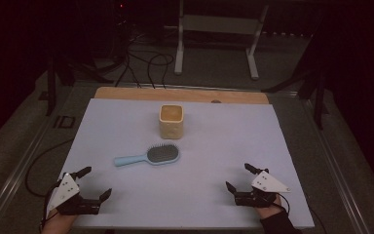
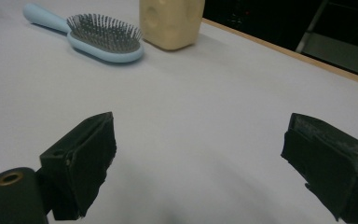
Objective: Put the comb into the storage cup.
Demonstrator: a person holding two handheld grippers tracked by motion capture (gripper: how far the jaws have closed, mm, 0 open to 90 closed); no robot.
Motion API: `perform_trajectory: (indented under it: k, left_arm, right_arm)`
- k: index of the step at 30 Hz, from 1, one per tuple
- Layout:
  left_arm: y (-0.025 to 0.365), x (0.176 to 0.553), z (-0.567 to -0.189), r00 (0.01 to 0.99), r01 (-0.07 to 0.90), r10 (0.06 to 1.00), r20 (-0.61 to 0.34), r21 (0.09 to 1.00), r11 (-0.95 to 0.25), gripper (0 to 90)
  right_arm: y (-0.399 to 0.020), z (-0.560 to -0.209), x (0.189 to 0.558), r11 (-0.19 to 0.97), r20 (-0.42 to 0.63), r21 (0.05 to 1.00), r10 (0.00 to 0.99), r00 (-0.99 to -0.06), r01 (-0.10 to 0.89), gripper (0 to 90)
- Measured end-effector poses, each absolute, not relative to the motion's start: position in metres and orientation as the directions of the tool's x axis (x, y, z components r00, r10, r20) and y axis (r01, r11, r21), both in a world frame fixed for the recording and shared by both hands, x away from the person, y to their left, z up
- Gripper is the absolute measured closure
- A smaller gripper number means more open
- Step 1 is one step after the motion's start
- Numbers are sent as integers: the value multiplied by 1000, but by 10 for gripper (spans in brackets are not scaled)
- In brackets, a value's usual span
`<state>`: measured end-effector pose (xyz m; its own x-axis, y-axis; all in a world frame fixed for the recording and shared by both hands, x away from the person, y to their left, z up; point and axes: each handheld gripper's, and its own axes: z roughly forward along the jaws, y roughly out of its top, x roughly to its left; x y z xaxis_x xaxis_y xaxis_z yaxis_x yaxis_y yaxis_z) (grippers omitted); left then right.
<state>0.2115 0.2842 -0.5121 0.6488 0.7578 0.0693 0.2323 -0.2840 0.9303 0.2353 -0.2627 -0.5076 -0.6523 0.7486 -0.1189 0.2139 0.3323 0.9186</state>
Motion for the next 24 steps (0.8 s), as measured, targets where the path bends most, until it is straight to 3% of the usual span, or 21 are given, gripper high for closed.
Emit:
perform_trajectory:
  k: [24]
  left_arm:
    - [281, 213, -508, 652, 249, 757, 45, 930, -269, 0]
  right_arm:
    - [-264, -506, 233, 345, -144, 916, 758, -636, 205, 89]
